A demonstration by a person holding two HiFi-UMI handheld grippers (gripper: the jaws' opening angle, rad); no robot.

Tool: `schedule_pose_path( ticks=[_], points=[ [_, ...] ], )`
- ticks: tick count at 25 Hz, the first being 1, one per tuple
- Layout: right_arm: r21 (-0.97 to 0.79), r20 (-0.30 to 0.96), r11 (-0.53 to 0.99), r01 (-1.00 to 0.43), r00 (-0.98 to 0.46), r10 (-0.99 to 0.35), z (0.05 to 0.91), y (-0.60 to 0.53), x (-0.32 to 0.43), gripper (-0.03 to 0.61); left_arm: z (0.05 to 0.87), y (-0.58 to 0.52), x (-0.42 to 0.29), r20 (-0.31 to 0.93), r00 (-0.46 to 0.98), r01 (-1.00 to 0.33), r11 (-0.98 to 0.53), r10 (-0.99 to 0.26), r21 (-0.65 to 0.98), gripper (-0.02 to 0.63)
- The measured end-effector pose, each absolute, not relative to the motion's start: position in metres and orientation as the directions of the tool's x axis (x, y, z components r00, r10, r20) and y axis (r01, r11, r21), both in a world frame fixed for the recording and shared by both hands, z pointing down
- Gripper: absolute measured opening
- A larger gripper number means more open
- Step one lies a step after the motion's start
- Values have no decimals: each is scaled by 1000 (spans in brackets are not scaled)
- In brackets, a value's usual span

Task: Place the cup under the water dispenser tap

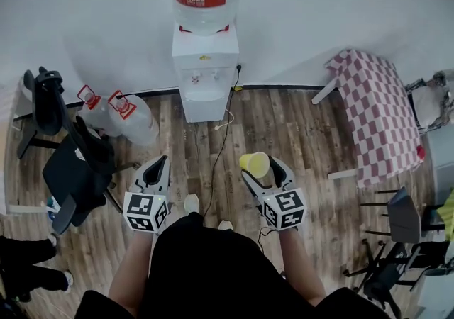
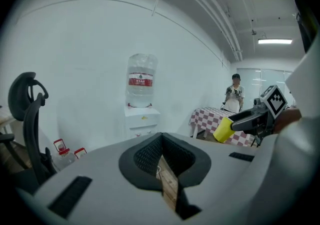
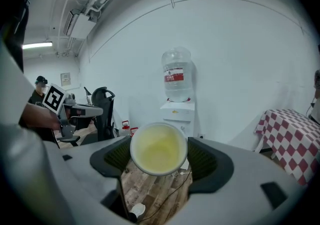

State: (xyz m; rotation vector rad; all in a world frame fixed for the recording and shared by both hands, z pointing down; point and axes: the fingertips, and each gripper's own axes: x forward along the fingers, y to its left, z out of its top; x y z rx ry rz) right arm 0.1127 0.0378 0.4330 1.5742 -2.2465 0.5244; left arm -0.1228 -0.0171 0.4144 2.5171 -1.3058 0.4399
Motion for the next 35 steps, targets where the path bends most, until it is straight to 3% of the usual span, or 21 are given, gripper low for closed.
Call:
schedule_pose_path(
  ticks=[17,25,35],
  points=[
    [-112,537,195,-974,-224,-813,454,-25,71,359,456,-94,-172,422,630,-763,-621,-652,180,14],
    [-138,550,232,-963,-269,-791,469,-67,57,359,472,-118,-173,463,617,-768,-614,-636,180,14],
    [-69,571,369,-927,-340,-747,540,-191,59,359,522,-168,-115,495,590,-787,-591,-637,178,14]
  ],
)
